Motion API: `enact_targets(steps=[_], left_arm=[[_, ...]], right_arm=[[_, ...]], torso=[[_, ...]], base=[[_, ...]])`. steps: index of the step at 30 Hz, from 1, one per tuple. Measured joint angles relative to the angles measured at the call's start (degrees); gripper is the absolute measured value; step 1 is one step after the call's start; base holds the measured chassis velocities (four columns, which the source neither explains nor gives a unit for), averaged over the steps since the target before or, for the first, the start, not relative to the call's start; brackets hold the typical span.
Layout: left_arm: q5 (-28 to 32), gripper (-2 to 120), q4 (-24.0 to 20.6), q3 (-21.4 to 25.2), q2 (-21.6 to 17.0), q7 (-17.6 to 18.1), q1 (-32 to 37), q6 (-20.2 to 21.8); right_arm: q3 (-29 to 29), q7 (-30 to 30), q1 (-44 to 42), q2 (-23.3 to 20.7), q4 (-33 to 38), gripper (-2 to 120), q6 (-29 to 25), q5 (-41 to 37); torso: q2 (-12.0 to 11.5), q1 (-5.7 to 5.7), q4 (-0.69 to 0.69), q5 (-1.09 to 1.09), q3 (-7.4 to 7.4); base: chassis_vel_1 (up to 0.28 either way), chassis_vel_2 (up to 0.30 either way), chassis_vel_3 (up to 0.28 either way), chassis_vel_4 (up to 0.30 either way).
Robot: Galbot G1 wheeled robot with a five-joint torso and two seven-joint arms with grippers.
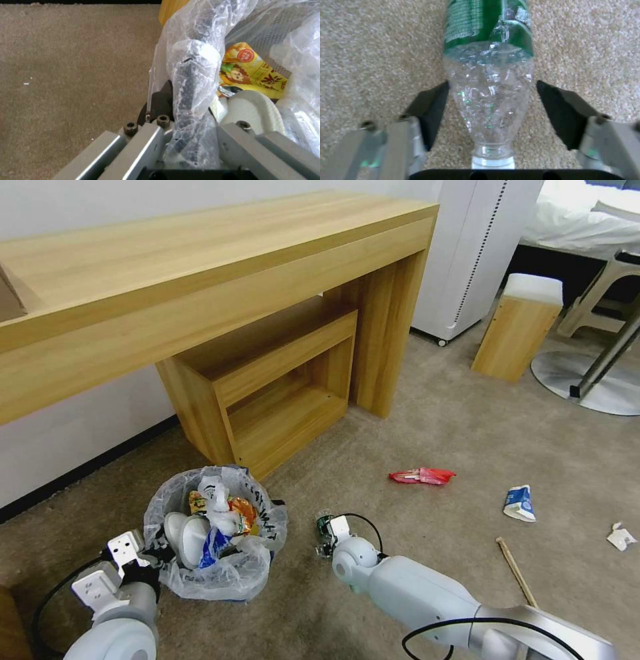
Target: Pick up the trash bin and place the garbage on the floor into it.
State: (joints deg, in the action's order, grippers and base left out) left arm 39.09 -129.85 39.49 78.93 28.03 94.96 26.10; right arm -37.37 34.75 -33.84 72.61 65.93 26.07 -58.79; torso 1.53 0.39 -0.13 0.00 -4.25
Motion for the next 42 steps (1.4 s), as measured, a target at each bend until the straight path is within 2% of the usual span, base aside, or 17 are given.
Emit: enact_targets(steps=[4,5,8,13,18,21,22,24,26,28,29,31,34,36,39,41,42], left_arm=[[-0.06,1,0.00,-0.03,0.02,-0.04,0.07,-0.05],[-0.06,1,0.00,-0.03,0.02,-0.04,0.07,-0.05],[-0.12,1,0.07,-0.12,0.07,-0.07,0.01,-0.11],[-0.22,1,0.18,-0.16,0.17,-0.08,-0.14,-0.25],[-0.20,1,0.66,-0.09,0.02,-0.10,-0.53,-0.26],[-0.14,1,1.33,0.11,-0.29,-0.05,-0.85,-0.26],[-0.14,1,1.33,0.11,-0.29,-0.05,-0.85,-0.26],[-0.04,1,1.84,0.11,-0.46,-0.01,-1.15,-0.20],[-0.02,1,2.01,0.10,-0.49,0.02,-1.26,-0.17],[0.04,1,2.28,-0.03,-0.51,0.08,-1.50,-0.03],[0.04,1,2.28,-0.03,-0.51,0.08,-1.50,-0.03],[0.04,1,2.34,-0.15,-0.45,0.12,-1.64,0.05],[0.04,1,2.35,-0.16,-0.44,0.12,-1.66,0.07],[0.02,1,2.36,-0.30,-0.36,0.13,-1.73,0.15],[0.00,1,2.36,-0.35,-0.32,0.13,-1.78,0.18],[-0.12,1,2.33,-0.49,-0.12,0.15,-1.87,0.29],[-0.12,1,2.33,-0.49,-0.12,0.15,-1.87,0.29]], right_arm=[[0.01,-0.32,-0.24,-0.05,-0.64,45,-0.90,0.83],[0.01,-0.32,-0.24,-0.05,-0.64,45,-0.90,0.83],[-0.12,-0.34,-0.39,-0.14,-0.63,32,-1.39,1.42],[-0.10,-0.38,-0.56,-0.40,-0.30,23,-1.91,1.66],[1.49,-0.68,-1.22,-2.71,3.65,14,-3.12,1.51],[5.21,-1.40,-2.08,-9.16,11.63,8,-6.00,1.44],[5.21,-1.40,-2.08,-9.16,11.63,8,-6.00,1.44],[8.76,-2.87,-2.97,-14.25,18.89,8,-8.43,2.09],[10.04,-3.74,-3.42,-15.58,21.56,8,-9.69,2.63],[13.87,-7.80,-4.73,-19.34,30.68,8,-15.03,5.03],[13.87,-7.80,-4.73,-19.34,30.68,8,-15.03,5.03],[16.41,-11.72,-5.60,-21.51,35.98,8,-18.92,6.72],[17.26,-13.11,-5.78,-22.15,37.64,8,-20.09,7.08],[18.99,-17.08,-5.94,-23.80,42.70,8,-22.99,7.62],[19.31,-18.34,-5.80,-24.40,44.56,8,-23.86,7.68],[18.86,-20.47,-4.69,-25.63,49.29,8,-25.40,7.63],[18.86,-20.47,-4.69,-25.63,49.29,8,-25.40,7.63]], torso=[[0.00,0.00,0.00,0.00,0.00],[0.00,0.00,0.00,0.00,0.00],[0.00,-0.01,0.00,0.00,0.00],[0.00,0.00,0.00,0.00,0.00],[0.00,0.00,0.02,0.03,0.00],[0.00,0.00,0.00,0.02,0.00],[0.00,0.00,0.00,0.02,0.00],[0.00,0.00,-0.02,0.00,0.00],[0.00,0.00,-0.02,0.00,0.00],[0.00,0.00,0.00,0.02,0.00],[0.00,0.00,0.00,0.02,0.00],[0.00,-0.01,0.01,0.00,0.00],[0.00,0.00,0.00,0.01,0.00],[0.00,0.00,0.00,0.01,0.00],[0.00,-0.01,0.00,0.01,0.00],[0.00,-0.01,0.00,0.01,0.00],[0.00,-0.01,0.00,0.01,0.00]], base=[[0.000,0.000,0.000,0.000],[0.000,0.000,0.000,0.000],[0.000,0.000,0.000,0.000],[0.000,0.000,0.000,0.000],[0.000,0.000,0.000,0.000],[0.000,0.000,0.000,0.000],[0.000,0.000,0.000,0.000],[0.000,0.000,0.000,0.000],[0.000,0.000,0.000,0.000],[0.000,0.000,0.000,0.000],[0.000,0.000,0.000,0.000],[0.000,0.000,0.000,0.000],[0.000,0.000,0.000,0.000],[0.000,0.000,0.000,0.000],[0.000,0.000,0.000,0.000],[0.000,0.000,0.000,0.000],[0.000,0.000,0.000,0.000]])
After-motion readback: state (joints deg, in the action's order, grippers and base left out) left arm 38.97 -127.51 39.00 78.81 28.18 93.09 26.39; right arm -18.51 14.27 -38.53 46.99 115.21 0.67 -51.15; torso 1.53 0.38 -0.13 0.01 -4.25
